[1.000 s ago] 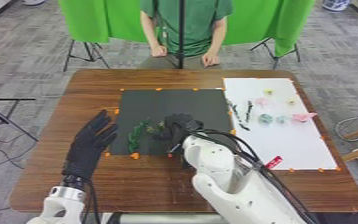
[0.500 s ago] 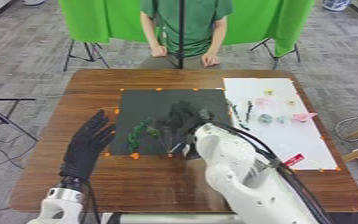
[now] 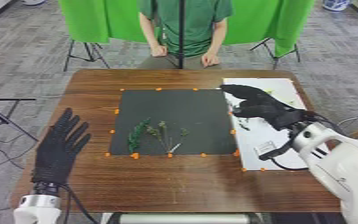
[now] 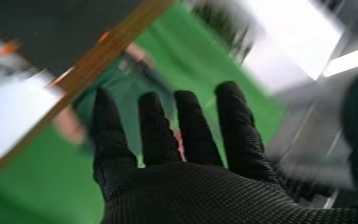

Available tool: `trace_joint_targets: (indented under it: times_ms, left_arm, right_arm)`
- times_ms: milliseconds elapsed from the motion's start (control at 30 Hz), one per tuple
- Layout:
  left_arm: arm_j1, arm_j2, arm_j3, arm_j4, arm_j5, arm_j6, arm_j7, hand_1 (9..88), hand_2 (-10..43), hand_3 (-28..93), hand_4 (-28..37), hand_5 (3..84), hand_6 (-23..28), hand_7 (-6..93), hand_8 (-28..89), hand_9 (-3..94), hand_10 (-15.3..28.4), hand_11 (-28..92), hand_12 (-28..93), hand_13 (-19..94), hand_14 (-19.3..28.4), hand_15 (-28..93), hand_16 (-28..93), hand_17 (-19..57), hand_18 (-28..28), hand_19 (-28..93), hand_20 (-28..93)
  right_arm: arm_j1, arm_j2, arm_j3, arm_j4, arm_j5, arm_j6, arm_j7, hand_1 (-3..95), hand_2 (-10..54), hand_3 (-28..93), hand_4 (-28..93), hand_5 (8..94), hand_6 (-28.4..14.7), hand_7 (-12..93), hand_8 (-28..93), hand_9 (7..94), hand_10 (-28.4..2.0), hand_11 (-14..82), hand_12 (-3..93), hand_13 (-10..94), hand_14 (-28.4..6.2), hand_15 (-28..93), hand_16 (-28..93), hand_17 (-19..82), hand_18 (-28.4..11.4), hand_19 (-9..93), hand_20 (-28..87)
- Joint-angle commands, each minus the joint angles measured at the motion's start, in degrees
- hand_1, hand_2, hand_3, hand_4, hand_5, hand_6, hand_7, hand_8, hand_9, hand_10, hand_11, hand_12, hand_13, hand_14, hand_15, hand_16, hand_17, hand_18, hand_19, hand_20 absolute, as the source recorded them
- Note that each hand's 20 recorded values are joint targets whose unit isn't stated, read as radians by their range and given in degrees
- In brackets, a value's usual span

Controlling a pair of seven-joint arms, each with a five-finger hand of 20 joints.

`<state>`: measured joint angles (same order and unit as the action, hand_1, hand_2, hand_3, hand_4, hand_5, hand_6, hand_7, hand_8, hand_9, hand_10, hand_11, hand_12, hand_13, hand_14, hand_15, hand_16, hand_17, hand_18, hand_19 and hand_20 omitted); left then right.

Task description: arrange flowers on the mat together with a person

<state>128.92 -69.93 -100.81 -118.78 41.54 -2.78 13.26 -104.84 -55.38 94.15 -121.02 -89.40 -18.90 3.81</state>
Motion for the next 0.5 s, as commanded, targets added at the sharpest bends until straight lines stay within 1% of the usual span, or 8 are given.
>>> trace_joint_targets:
  times_ms: [33, 100, 167, 267, 333, 400, 433, 500]
  left_arm:
    - [2.24, -1.08, -1.55, -0.20, 3.73, -4.33, -1.76, 29.6, -7.4, 58, -28.2, 20.4, 0.2, 7.3, -6, 14.3, 6.8, 7, 17, 13, 11.0, 4, 9, -15.7, 23.2, 34, 5]
    - [2.32, -0.58, -0.59, -0.09, 2.90, -2.73, -0.35, 28.4, -8.0, 61, -28.2, 20.1, 0.1, 8.6, -6, 14.1, 6.7, 7, 18, 13, 11.1, 4, 10, -15.7, 23.3, 34, 5]
    - [2.53, -0.45, -0.17, -0.16, 2.71, -1.72, 0.22, 28.2, -8.1, 62, -28.2, 21.1, 0.7, 9.9, -7, 14.9, 6.9, 7, 19, 14, 11.3, 5, 10, -15.1, 22.8, 35, 6]
    - [1.49, -0.58, 0.07, 0.42, 2.58, -2.72, -0.68, 28.1, -7.7, 63, -28.3, 21.8, 0.8, 10.8, -8, 15.4, 7.3, 8, 19, 15, 11.4, 7, 10, -14.6, 22.5, 35, 6]
    - [1.02, -0.52, 0.30, 0.66, 2.94, -3.17, -0.71, 27.9, -7.4, 63, -28.3, 22.1, 0.9, 11.0, -8, 15.6, 7.5, 8, 19, 15, 11.4, 7, 10, -14.5, 22.4, 35, 6]
    - [0.84, -0.35, 0.52, 0.68, 3.04, -3.00, -0.71, 27.9, -7.3, 63, -28.3, 22.5, 1.0, 11.3, -8, 15.8, 7.6, 9, 19, 15, 11.4, 8, 10, -14.5, 22.4, 35, 6]
    - [0.70, -0.19, 0.69, 0.66, 2.97, -2.35, -0.91, 27.9, -7.3, 63, -28.3, 22.6, 1.1, 11.4, -8, 15.9, 7.6, 9, 18, 15, 11.4, 8, 10, -14.5, 22.4, 35, 6]
    - [0.32, 0.38, 1.32, 0.90, 2.26, -1.72, -0.05, 28.0, -7.1, 63, -28.3, 23.5, 1.4, 11.7, -8, 16.8, 7.9, 9, 19, 16, 11.6, 8, 10, -14.3, 22.4, 35, 7]
  right_arm:
    - [-20.20, -3.39, 18.94, -7.45, 34.40, 14.62, -3.57, 13.0, -8.6, 78, -27, 24.5, 0.4, 7, -7, 22.8, -10.4, -2.2, 21.7, 17, -13.6, -6, 35, 0, -23.8, 28, 17]
    - [-20.68, -3.44, 18.48, -7.95, 34.61, 16.12, -3.23, 12.8, -8.6, 78, -27, 24.6, -0.7, 8, -7, 23.6, -11.3, -1.6, 22.0, 17, -13.8, -6, 34, -1, -24.0, 29, 17]
    - [-20.91, -4.66, 18.35, -7.53, 34.43, 14.95, -2.22, 12.6, -8.3, 78, -27, 25.6, -2.0, 8, -7, 25.5, -12.4, -0.4, 22.8, 19, -13.8, -4, 35, -1, -24.1, 30, 18]
    - [-21.79, -6.11, 18.02, -7.70, 33.79, 15.17, -1.83, 12.6, -8.0, 78, -27, 27.4, -1.9, 10, -7, 28.4, -13.4, 1.3, 23.4, 22, -13.8, -2, 35, 0, -23.6, 33, 19]
    - [-21.68, -6.64, 17.45, -7.36, 32.83, 15.32, -2.25, 12.7, -7.9, 79, -27, 27.7, -2.3, 10, -7, 28.7, -13.6, 2.8, 24.1, 23, -13.4, -1, 36, 0, -23.1, 34, 19]
    - [-21.71, -7.23, 17.28, -7.23, 32.62, 15.37, -2.79, 12.8, -7.8, 79, -27, 27.8, -2.6, 11, -7, 28.8, -13.6, 3.5, 24.3, 23, -12.9, 0, 36, 0, -23.0, 34, 19]
    - [-21.37, -7.24, 16.70, -6.93, 33.11, 16.34, -3.17, 12.8, -7.8, 79, -27, 27.8, -2.7, 11, -7, 29.0, -13.6, 3.9, 24.4, 24, -12.7, 0, 36, 0, -22.9, 34, 19]
    - [-20.99, -7.26, 15.98, -6.29, 36.31, 17.12, -4.85, 13.1, -7.7, 79, -27, 30.0, -2.9, 12, -7, 31.6, -12.7, 5.4, 24.1, 27, -12.1, 2, 36, 2, -22.9, 36, 21]
